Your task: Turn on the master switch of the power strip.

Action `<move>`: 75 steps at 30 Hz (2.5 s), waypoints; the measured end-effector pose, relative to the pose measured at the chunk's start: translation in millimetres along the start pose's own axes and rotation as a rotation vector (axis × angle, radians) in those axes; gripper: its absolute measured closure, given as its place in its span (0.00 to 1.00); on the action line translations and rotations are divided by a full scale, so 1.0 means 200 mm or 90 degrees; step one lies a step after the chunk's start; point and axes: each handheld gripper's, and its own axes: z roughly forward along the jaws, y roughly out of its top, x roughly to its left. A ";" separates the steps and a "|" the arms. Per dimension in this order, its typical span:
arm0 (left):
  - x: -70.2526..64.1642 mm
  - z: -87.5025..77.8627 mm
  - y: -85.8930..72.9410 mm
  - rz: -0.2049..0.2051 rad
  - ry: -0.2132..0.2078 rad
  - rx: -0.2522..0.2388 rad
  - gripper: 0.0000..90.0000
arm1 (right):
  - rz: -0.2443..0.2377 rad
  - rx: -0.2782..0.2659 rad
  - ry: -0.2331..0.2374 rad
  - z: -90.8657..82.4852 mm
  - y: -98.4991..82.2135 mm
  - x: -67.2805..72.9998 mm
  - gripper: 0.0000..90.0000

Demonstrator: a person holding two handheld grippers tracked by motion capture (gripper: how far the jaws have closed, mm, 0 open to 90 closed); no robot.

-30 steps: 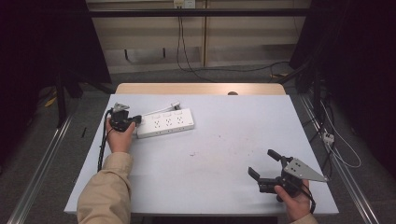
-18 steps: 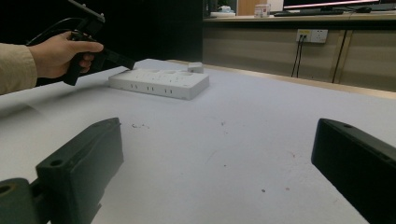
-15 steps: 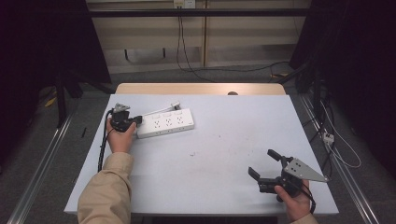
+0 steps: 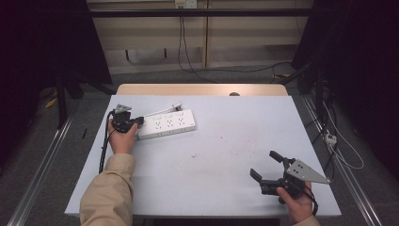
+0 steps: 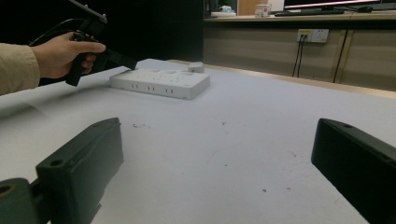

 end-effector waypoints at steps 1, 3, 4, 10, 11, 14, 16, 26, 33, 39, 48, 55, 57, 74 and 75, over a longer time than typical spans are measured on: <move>0.00 0.00 0.00 0.004 0.001 0.003 1.00 | -0.001 0.000 0.000 0.00 0.00 0.00 0.02; 0.00 0.00 0.00 0.003 -0.002 0.004 1.00 | 0.000 0.000 0.000 0.00 0.00 0.00 0.02; 0.00 0.00 0.00 0.000 -0.002 0.003 1.00 | 0.000 0.000 0.000 0.00 0.00 0.00 0.02; 0.00 0.00 0.00 -0.004 -0.004 0.004 1.00 | -0.002 0.000 0.000 0.00 0.00 0.00 0.02; 0.00 0.00 0.00 -0.007 -0.003 0.004 1.00 | -0.002 0.000 0.001 0.00 0.00 0.00 0.02; 0.01 0.00 0.00 -0.010 -0.005 0.005 1.00 | 0.000 0.000 0.000 0.00 0.00 0.00 0.02; 0.01 0.00 0.01 -0.008 -0.005 0.009 1.00 | 0.000 -0.002 -0.001 0.00 0.00 0.00 0.02; 0.00 0.00 0.01 -0.002 0.000 0.010 1.00 | 0.001 -0.003 -0.002 0.00 0.00 0.00 0.02; 0.00 0.00 0.01 -0.005 -0.001 0.013 1.00 | -0.001 -0.004 -0.002 0.00 0.00 0.00 0.02; 0.00 0.00 0.01 -0.010 -0.002 0.010 1.00 | -0.001 -0.003 -0.002 -0.01 0.00 -0.01 0.02; 0.00 -0.01 0.01 -0.025 -0.006 0.009 1.00 | 0.000 -0.003 -0.001 0.00 0.01 0.00 0.02; 0.00 -0.04 0.02 -0.030 0.001 0.005 1.00 | -0.001 -0.004 0.002 0.00 0.01 0.00 0.02; 0.00 -0.04 0.03 -0.029 -0.002 -0.005 1.00 | 0.000 -0.005 0.002 0.01 0.01 0.00 0.02; -0.01 -0.07 0.04 -0.041 -0.022 0.000 0.83 | -0.002 -0.004 0.004 0.01 0.01 0.00 0.02; -0.01 -0.07 0.05 -0.041 -0.019 0.003 0.80 | -0.003 -0.004 0.004 0.01 0.01 0.00 0.02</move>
